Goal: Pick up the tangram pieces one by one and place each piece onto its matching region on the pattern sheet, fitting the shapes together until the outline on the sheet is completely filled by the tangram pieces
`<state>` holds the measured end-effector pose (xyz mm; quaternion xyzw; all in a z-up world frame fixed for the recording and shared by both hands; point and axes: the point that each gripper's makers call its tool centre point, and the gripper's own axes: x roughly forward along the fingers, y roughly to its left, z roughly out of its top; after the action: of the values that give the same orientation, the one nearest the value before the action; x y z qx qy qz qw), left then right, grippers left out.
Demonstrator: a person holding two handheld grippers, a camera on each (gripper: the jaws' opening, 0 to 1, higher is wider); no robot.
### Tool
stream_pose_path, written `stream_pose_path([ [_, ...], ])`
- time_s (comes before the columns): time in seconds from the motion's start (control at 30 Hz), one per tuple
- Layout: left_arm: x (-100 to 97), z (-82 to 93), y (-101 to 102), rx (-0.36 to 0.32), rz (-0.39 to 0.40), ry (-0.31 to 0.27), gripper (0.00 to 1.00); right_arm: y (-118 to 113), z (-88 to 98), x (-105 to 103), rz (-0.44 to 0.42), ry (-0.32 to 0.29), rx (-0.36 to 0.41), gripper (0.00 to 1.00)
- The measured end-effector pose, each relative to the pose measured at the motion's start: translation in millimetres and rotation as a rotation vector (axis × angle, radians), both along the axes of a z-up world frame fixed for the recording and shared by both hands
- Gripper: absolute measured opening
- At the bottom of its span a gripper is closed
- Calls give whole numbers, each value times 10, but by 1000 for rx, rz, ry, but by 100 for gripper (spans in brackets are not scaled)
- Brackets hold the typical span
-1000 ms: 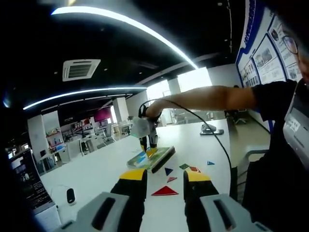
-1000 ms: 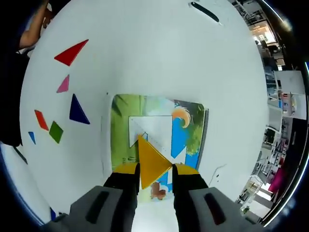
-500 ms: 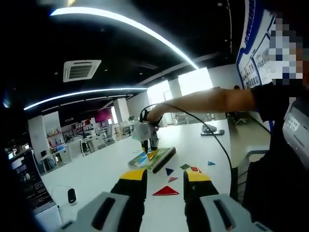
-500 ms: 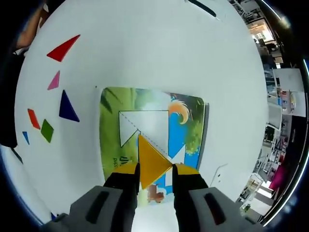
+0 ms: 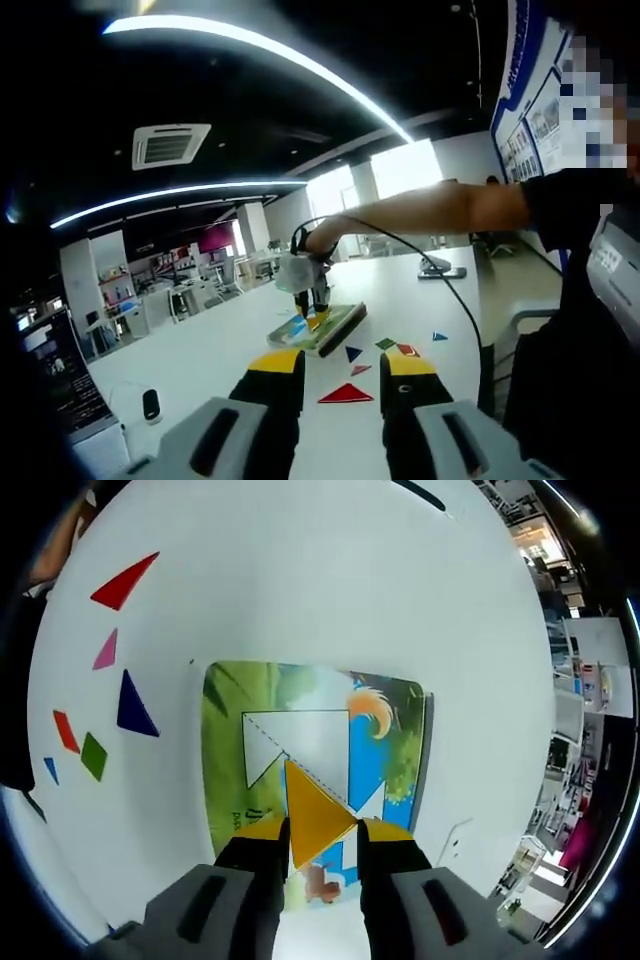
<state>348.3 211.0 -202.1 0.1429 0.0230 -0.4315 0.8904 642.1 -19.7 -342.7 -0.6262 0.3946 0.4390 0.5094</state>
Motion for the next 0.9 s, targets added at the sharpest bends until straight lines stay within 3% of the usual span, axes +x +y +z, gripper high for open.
stream_pose_path([
  [0.9,-11,-6,0,17,8,-9,32,3,-40,-13,-29,10,-32,29],
])
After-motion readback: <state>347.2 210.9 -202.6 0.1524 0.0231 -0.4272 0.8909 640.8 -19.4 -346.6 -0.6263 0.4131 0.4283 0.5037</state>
